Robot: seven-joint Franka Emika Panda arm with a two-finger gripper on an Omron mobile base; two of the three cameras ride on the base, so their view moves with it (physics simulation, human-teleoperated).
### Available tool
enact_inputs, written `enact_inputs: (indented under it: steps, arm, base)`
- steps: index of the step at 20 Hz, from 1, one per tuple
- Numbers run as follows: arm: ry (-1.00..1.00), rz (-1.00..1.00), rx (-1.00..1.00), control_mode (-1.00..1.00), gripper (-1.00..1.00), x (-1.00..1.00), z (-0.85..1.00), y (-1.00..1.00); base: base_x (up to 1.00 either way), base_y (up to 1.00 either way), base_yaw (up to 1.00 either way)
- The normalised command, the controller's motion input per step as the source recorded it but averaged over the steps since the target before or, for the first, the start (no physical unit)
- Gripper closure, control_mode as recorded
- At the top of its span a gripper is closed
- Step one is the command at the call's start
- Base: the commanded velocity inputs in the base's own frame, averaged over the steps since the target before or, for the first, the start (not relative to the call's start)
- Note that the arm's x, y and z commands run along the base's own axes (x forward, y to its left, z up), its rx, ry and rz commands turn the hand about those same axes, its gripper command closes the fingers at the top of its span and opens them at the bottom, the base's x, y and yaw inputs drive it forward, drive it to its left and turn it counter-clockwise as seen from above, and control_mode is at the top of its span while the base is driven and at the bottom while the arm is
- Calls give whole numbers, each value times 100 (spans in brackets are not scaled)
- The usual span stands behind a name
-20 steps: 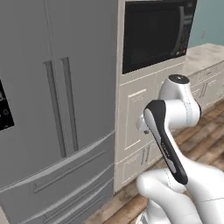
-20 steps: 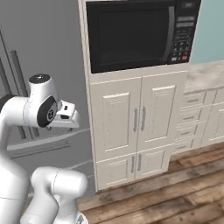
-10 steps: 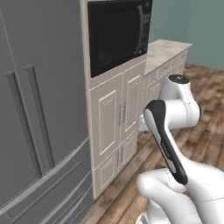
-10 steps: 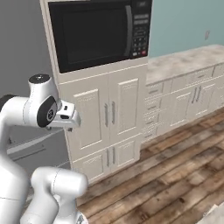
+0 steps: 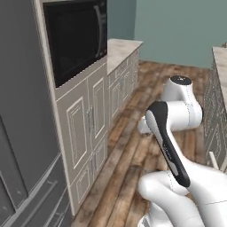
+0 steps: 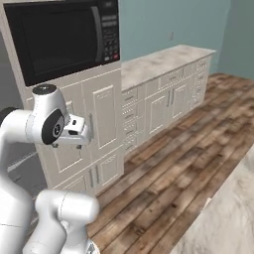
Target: Four empty soda cans are scattered around the kitchen. Gather all the cans and cluster them next to the stove for recycling.
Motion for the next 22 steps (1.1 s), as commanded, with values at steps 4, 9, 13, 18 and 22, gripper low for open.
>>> enact_inputs:
  steps: [4,9,13,18,22]
  arm:
    - [0,0,0,100,-100,0,0,0]
    - [0,0,0,100,-100,0,0,0]
    - [0,0,0,100,-100,0,0,0]
    - [0,0,0,100,-100,0,0,0]
    - [0,0,0,100,-100,0,0,0]
  base:
    - [0,0,-46]
    - [11,2,-41]
    - [41,27,-28]
    - [42,26,-29]
    - [47,11,-31]
